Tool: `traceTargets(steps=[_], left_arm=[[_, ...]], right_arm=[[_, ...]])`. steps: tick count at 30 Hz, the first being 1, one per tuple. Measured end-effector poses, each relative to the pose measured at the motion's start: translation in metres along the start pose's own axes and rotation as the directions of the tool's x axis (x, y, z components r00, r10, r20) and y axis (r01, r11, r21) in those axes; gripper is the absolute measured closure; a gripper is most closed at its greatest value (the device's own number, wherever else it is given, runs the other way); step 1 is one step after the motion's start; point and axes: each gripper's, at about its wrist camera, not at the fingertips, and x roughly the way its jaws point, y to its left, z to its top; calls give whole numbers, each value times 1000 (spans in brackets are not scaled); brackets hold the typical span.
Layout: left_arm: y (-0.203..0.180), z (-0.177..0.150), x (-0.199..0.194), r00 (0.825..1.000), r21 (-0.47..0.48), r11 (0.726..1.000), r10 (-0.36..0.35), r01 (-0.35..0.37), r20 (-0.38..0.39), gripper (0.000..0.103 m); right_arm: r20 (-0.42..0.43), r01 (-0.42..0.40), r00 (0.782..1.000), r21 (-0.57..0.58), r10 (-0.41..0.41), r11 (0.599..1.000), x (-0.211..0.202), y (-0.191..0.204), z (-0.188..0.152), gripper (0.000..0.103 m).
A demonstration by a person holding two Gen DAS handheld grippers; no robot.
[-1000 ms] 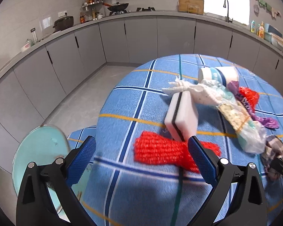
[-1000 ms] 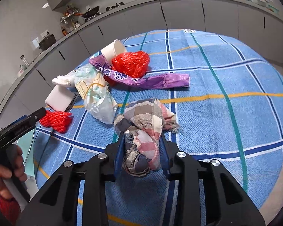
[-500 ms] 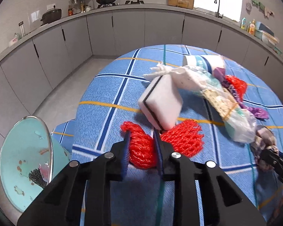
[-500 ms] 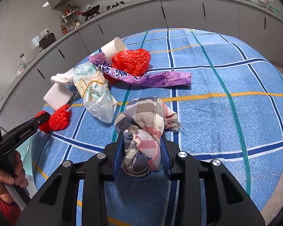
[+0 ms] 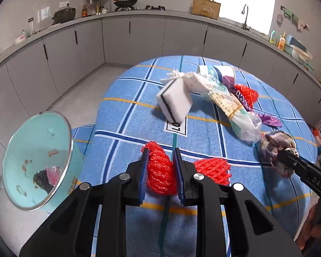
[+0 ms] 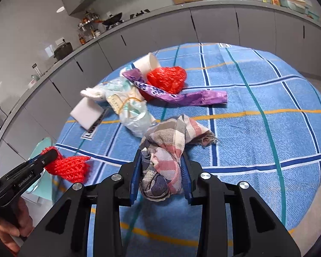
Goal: Collect trash
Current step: 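Carry the checked cloth and red mesh sleeve over the bucket with both tools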
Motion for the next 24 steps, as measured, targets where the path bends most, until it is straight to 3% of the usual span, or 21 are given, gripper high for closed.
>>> traceTargets(steps=[5,13,24], left_arm=[[5,1,-16,998,-3,999,52,-52,25,80],[20,1,-39,997,-39,998,42,-40,59,80],[65,4,-74,987,-111,988,116,-103,115,80]], right_arm=[[21,-18,1000,-30,18,999,-10,16,0,69],[53,-50,997,-81,55,995,-23,45,2,69],[64,-127,988,-169,140,977,-28,98,7,69]])
